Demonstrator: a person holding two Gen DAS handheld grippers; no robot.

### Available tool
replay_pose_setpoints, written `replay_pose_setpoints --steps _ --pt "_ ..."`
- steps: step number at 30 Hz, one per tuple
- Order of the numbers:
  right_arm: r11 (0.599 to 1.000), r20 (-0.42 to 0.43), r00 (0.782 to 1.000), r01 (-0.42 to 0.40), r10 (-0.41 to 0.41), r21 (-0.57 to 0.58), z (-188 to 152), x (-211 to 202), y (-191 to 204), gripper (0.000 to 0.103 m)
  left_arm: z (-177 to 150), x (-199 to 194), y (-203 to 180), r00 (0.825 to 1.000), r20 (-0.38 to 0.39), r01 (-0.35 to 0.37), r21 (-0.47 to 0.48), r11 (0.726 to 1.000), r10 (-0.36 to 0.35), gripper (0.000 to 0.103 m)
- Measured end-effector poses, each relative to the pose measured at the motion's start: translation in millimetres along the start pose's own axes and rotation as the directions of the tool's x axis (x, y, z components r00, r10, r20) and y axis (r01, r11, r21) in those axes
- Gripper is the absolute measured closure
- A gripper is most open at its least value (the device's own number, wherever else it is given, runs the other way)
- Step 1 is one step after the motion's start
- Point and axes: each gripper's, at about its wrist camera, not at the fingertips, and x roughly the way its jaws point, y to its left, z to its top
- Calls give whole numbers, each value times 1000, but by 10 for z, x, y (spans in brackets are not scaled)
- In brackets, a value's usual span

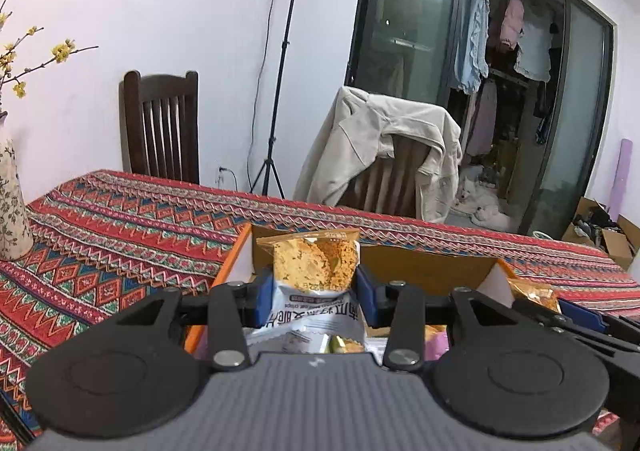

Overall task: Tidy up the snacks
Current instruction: 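Carry both cracker packets into the orange box and open both tools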

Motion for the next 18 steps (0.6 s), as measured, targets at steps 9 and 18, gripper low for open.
replay_pose_setpoints --steps 9,18 --pt "1000 -31 999 -8 8 -8 -191 161 -60 57 -182 125 -17 1000 -3 -17 55 998 17 55" --pt "999 -33 999 -35 36 31 -219 139 -140 0 -188 29 90 998 52 -19 -11 1000 20 0"
